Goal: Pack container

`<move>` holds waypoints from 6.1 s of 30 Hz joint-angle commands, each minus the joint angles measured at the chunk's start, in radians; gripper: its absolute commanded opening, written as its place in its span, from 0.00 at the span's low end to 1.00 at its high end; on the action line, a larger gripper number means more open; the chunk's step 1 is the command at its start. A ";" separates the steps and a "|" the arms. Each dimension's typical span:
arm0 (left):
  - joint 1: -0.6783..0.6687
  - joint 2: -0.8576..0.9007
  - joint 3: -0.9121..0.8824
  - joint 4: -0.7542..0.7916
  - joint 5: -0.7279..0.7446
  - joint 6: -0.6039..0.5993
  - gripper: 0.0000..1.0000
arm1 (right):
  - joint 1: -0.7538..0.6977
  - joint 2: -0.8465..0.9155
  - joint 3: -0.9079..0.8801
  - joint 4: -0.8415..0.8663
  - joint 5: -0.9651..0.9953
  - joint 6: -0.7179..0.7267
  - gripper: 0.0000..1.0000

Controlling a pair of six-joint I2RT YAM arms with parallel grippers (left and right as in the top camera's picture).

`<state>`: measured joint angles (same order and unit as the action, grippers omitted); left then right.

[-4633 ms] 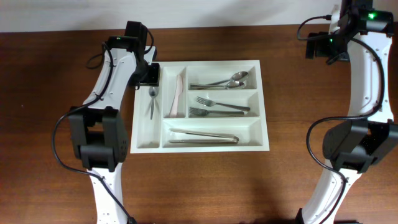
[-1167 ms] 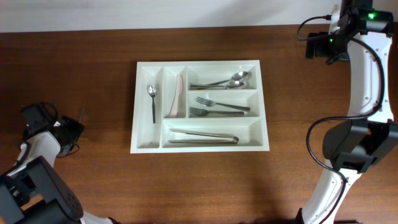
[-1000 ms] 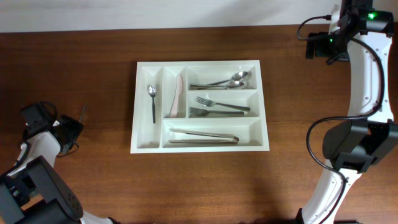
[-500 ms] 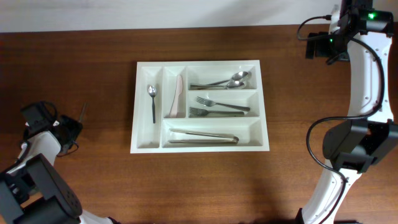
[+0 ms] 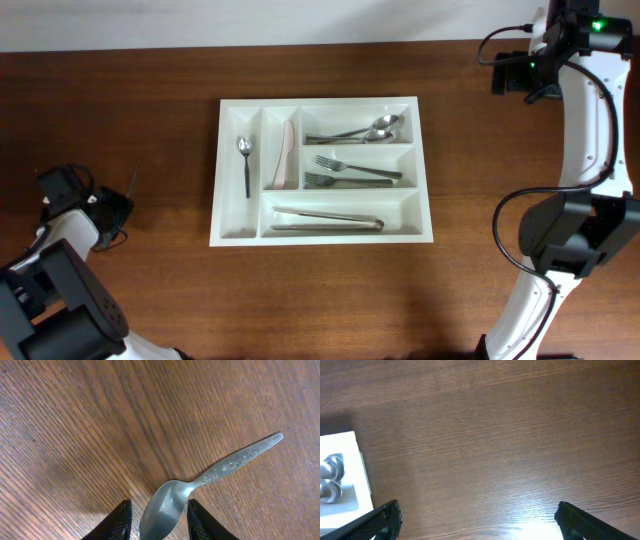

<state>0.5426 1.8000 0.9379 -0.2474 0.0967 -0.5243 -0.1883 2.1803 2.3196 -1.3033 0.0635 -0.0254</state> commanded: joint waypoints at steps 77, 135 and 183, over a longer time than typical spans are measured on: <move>-0.716 -0.171 0.202 -0.359 -0.452 -0.007 0.02 | 0.004 0.003 -0.003 0.002 0.012 0.012 0.99; -0.559 -0.257 0.452 -0.378 -0.617 0.137 0.99 | 0.004 0.003 -0.003 0.002 0.012 0.012 0.99; -0.561 -1.547 -0.758 0.204 -0.422 0.153 0.99 | 0.004 0.003 -0.003 0.002 0.012 0.012 0.99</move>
<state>-0.0174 0.3107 0.2035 -0.0502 -0.3538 -0.4110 -0.1883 2.1803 2.3196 -1.3033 0.0639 -0.0254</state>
